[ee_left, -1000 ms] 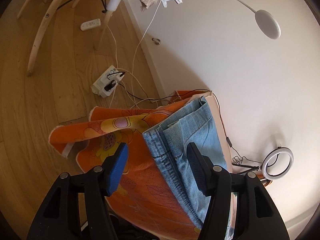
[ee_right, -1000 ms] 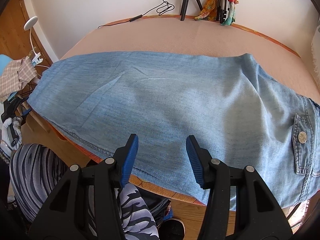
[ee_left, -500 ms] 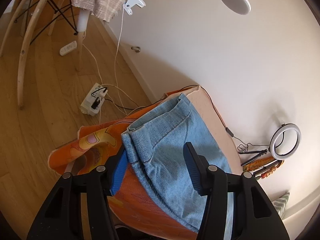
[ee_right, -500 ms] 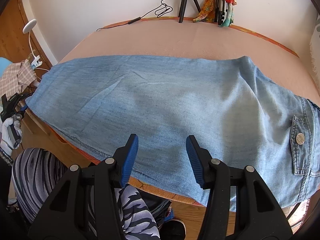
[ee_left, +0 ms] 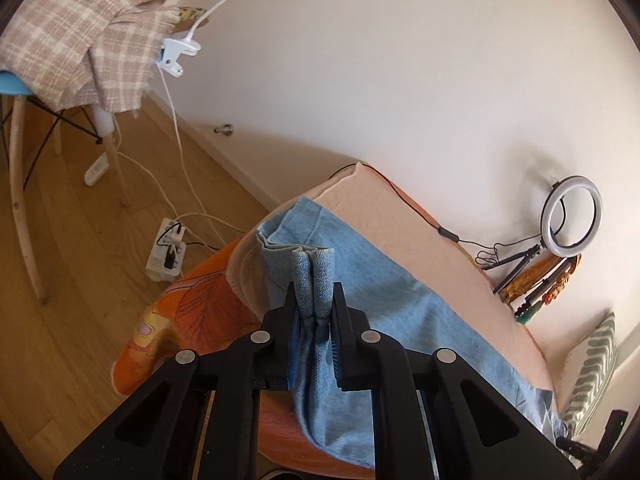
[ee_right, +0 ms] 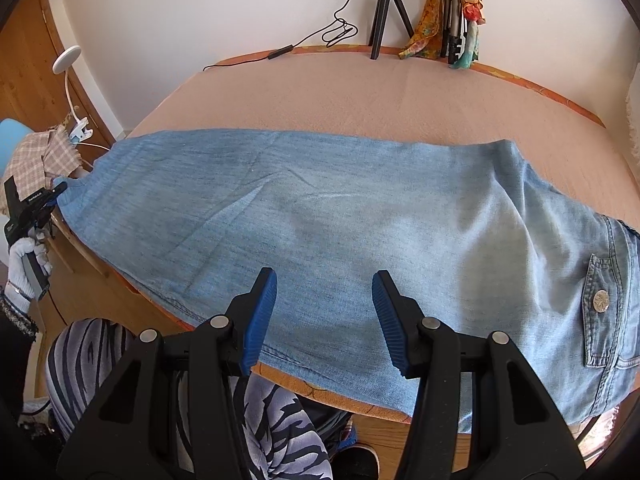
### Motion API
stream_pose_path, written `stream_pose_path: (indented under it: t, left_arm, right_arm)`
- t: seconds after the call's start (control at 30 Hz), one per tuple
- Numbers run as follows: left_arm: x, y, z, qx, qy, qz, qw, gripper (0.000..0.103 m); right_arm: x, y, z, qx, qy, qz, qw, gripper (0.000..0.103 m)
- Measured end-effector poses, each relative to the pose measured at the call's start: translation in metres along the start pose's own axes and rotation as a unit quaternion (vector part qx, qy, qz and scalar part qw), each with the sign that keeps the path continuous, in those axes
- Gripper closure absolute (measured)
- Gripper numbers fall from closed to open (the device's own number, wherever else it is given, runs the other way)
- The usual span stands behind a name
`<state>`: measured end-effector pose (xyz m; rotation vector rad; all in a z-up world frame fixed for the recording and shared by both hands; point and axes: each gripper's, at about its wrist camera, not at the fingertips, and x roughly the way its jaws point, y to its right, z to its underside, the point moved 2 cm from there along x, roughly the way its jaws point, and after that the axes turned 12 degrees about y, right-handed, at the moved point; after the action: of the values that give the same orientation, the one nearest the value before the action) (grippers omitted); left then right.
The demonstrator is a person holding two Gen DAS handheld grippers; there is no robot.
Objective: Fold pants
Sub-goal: 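Grasp the light blue jeans leg hem with the left gripper and lift it, then close the right gripper on the hem beside the left gripper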
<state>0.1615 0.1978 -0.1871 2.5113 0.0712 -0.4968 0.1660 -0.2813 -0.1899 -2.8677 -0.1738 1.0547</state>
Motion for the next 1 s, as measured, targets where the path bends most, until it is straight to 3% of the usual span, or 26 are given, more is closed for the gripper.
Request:
stream_pose_path:
  t: [0.13,0.3,0.43,0.53,0.7,0.77,0.87,1.0]
  left_arm:
    - [0.006,0.057,0.005,0.067,-0.003,0.054,0.9963,0.092]
    - [0.02,0.125,0.035,0.126,-0.034,0.135,0.9822,0.092]
    - [0.029,0.159,0.068,0.137,-0.086,0.186,0.9692,0.092]
    - [0.034,0.17,0.087,0.125,-0.116,0.197,0.9654,0.092]
    - [0.034,0.166,0.086,0.072,-0.131,0.205,0.9673,0.092]
    - [0.03,0.165,0.08,0.067,-0.125,0.209,0.9675,0.092]
    - [0.021,0.165,0.068,0.06,-0.115,0.216,0.9677,0.092]
    - [0.011,0.166,0.057,0.056,-0.106,0.231,0.9657,0.092]
  right_arm:
    - [-0.003,-0.02,-0.029,-0.006,0.017,-0.032,0.999,0.05]
    - [0.017,-0.039,-0.062,0.04,0.013,-0.116,0.992,0.039]
    - [0.051,-0.059,-0.076,0.073,-0.018,-0.187,0.98,0.032]
    - [0.085,-0.078,-0.08,0.094,-0.051,-0.227,0.968,0.032]
    - [0.144,-0.104,-0.089,0.15,-0.113,-0.292,0.938,0.031]
    - [0.165,-0.114,-0.096,0.168,-0.127,-0.304,0.929,0.03]
    - [0.199,-0.134,-0.098,0.187,-0.166,-0.338,0.907,0.02]
    - [0.239,-0.156,-0.094,0.236,-0.197,-0.368,0.878,0.02]
